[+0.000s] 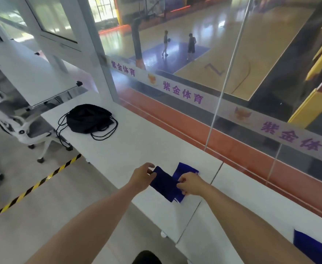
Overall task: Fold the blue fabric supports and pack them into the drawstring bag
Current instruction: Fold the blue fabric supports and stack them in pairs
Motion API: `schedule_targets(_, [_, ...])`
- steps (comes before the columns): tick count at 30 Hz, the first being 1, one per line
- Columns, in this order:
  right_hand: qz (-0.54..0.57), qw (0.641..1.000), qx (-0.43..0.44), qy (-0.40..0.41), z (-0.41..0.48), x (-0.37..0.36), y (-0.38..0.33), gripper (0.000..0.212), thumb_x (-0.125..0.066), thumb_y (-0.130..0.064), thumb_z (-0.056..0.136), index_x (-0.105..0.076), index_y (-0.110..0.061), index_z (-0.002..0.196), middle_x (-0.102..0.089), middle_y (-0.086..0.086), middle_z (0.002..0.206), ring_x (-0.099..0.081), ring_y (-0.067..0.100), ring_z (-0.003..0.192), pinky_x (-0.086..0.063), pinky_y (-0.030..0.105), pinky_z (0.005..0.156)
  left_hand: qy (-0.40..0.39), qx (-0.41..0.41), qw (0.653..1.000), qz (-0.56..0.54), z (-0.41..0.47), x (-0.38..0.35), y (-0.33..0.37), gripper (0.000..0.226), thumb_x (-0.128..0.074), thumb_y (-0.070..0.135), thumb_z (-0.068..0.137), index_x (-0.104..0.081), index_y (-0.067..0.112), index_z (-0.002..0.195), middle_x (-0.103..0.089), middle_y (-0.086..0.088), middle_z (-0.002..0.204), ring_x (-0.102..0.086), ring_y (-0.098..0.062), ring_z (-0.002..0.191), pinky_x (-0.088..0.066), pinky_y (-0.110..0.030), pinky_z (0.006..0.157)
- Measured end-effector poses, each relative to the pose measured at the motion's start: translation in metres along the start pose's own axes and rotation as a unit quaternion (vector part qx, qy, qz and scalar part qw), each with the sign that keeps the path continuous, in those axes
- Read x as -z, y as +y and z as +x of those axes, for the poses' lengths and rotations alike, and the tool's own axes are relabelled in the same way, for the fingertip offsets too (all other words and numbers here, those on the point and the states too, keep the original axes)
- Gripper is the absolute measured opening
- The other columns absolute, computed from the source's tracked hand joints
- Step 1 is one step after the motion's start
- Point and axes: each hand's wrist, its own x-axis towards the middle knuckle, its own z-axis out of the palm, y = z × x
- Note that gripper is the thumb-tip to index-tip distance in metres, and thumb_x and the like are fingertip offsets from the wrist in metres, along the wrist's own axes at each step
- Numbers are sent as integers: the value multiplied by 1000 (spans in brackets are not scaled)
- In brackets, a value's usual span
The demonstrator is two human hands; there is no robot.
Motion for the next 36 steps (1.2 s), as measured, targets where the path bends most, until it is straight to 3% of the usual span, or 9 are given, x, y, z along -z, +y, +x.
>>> schedule_targets(7, [-40,997,-60,39,79,-16,1,23,-61,-30,95,-62,-10,83,-63,4,79,-59,21,74,-50,37,70,-81,-21,993,83,116,-11,-22,20,-59,22,93,-66,21,112,-68,6,100,-64,-10,86,-45,-20,63])
schedule_targets(13, [50,983,-159,75,143,-52,-6,25,-61,-35,93,-66,-12,86,-65,2,83,-64,21,79,-46,29,63,-208,-94,959,167,221,-17,-40,18,-55,17,95,-67,20,109,-69,2,96,-62,-14,79,-47,-22,61])
schedule_targets(18, [117,960,-235,98,174,-78,-14,25,-56,-36,97,-64,-13,88,-63,0,76,-65,21,70,-56,32,66,-297,-174,909,236,284,-47,-42,21,-56,18,96,-68,19,114,-70,1,108,-64,-19,97,-52,-33,85])
schedule_targets(23, [39,947,-256,190,162,-79,1,20,-43,-22,102,-59,-15,91,-65,1,86,-61,21,78,-56,35,73,-260,-291,867,310,287,-77,-60,39,-58,25,95,-51,24,134,-47,-1,140,-43,-25,125,-41,-40,106])
schedule_targets(25, [-32,948,-225,224,156,-86,9,21,-43,-22,102,-63,-17,108,-68,1,110,-60,20,99,-51,32,87,-228,-365,837,339,275,-73,-73,44,-59,30,94,-49,24,137,-41,-1,145,-39,-25,131,-41,-44,108])
schedule_targets(26, [-66,949,-210,228,155,-91,13,28,-44,-25,102,-60,-20,124,-60,2,133,-53,22,120,-45,32,100,-218,-398,819,350,270,-70,-82,46,-59,34,94,-50,23,138,-41,-2,148,-39,-26,135,-41,-45,109])
schedule_targets(28, [-94,957,-194,193,153,-102,19,49,-42,-40,103,-37,-29,151,-22,3,165,-19,27,151,-25,42,120,-223,-436,782,386,261,-64,-104,52,-54,44,95,-50,24,142,-37,-5,156,-34,-29,143,-36,-47,113])
schedule_targets(31, [-125,964,-199,125,156,-114,28,66,-35,-55,102,-5,-39,158,13,1,168,12,28,154,-5,48,125,-253,-425,746,446,255,-60,-132,62,-35,59,97,-35,32,153,-21,-6,165,-18,-30,152,-27,-52,117])
schedule_targets(36, [-130,951,-248,132,153,-123,45,65,-28,-56,103,7,-42,156,21,-2,166,17,26,153,-2,51,124,-277,-436,722,460,255,-72,-140,61,-28,58,101,-18,36,157,-3,-3,168,1,-26,154,-15,-54,120])
